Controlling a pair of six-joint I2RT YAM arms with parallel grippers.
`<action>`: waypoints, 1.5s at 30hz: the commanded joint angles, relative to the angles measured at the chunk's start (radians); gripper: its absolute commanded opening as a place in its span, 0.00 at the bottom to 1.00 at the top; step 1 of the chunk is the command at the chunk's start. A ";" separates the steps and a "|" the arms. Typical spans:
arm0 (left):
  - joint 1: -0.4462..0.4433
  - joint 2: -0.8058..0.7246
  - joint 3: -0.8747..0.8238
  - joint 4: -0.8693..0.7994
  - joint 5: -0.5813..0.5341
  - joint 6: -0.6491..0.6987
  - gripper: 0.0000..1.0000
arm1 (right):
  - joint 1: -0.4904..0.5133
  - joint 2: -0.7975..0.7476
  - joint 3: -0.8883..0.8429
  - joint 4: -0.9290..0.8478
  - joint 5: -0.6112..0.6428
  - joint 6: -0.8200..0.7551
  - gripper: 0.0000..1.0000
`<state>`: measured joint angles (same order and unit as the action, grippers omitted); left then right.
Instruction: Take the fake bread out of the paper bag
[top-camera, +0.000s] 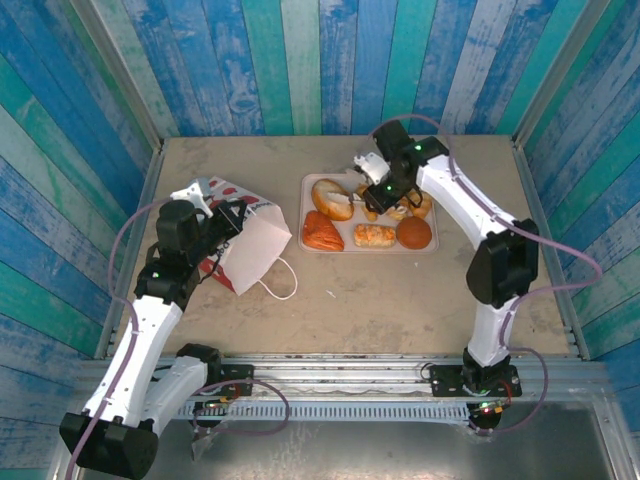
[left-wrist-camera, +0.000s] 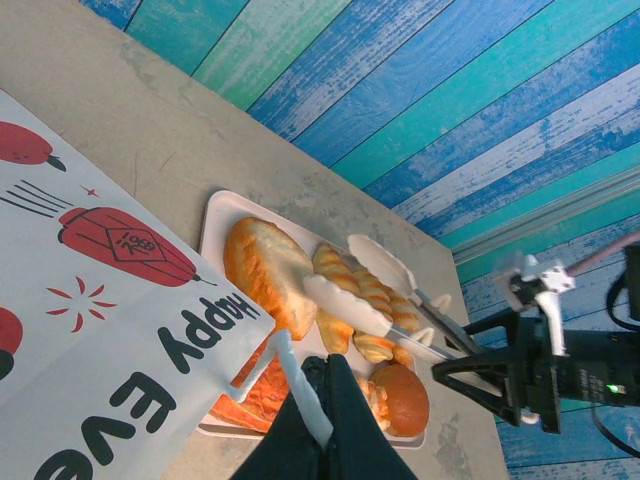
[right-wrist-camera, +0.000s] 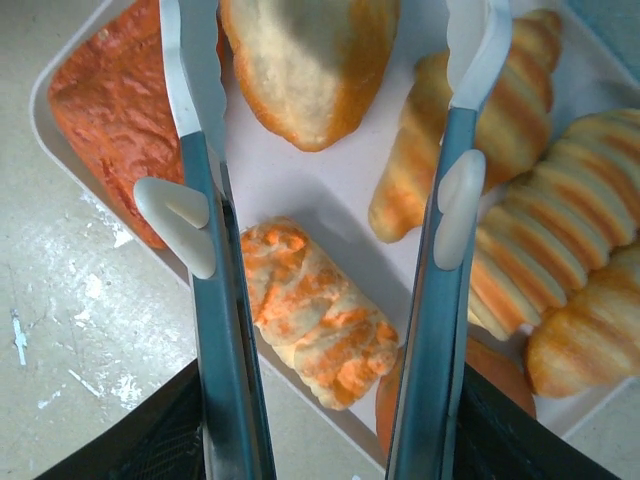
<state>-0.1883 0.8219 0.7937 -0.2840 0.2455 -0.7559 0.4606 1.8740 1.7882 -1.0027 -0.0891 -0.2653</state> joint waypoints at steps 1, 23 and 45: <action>-0.002 -0.018 0.010 0.015 0.001 0.012 0.00 | -0.035 -0.157 -0.069 0.082 0.021 0.063 0.55; -0.002 -0.020 0.035 0.022 0.000 0.007 0.00 | -0.569 -0.442 -0.671 0.377 0.037 0.461 0.52; -0.002 -0.016 0.038 0.024 0.001 0.003 0.00 | -0.589 -0.189 -0.679 0.401 0.028 0.398 0.59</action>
<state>-0.1883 0.8215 0.7998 -0.2657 0.2459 -0.7593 -0.1226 1.6661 1.1030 -0.6109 -0.0738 0.1482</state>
